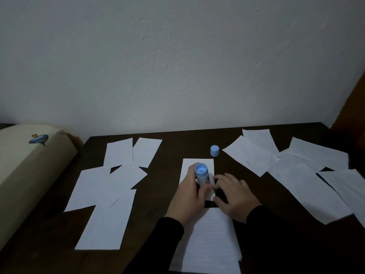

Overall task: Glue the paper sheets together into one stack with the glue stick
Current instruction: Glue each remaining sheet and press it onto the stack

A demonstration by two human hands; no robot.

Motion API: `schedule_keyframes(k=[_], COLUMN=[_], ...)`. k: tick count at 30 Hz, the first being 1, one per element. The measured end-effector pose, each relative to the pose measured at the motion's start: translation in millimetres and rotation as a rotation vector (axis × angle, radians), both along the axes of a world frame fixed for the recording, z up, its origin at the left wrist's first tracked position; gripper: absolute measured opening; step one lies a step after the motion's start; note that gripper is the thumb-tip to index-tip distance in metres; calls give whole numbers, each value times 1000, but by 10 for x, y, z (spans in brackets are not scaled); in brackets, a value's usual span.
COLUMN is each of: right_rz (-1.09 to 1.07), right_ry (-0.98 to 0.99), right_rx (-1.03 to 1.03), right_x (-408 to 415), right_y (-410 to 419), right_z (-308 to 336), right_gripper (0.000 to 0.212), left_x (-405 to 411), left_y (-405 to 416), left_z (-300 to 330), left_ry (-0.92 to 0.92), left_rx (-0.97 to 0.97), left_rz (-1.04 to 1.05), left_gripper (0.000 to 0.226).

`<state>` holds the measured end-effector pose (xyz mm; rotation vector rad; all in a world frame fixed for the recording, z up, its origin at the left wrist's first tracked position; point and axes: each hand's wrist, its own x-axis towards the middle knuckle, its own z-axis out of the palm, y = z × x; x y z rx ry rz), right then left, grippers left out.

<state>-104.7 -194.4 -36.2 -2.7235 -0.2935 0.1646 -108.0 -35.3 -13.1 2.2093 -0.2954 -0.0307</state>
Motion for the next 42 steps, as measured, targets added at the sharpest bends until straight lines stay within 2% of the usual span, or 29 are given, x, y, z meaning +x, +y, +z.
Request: schedule_keyframes(k=[7,17,29,32,33,37,42], right_rz=[1,2,5,8,10,39,80], right_ry=[-47,-95,-68,10,15,1,-105], right_rx=[-34,-20,5,32,18,-80,-154], right_x=[-7,-10,3,-7,-5,-10,-25], right_y=[8,-4,-15,-8,1,79,147], right_z=[-59,-98,-105,-81,-72,-35,-47], right_gripper=[27,25,25,51,53,34,47], left_x=[2,13,33,20,15,31,41], left_y=[31,142,411,448,462,505,497], left_z=[6,24,68,79,78,99,129], left_ry=[62,54,28,12,-2,-64,-61], left_rx=[41,103,155,128,108,25,-13], left_rz=[-47,-39,90,147,183,351,378], left_gripper=[47,53,52,51,50,48,51])
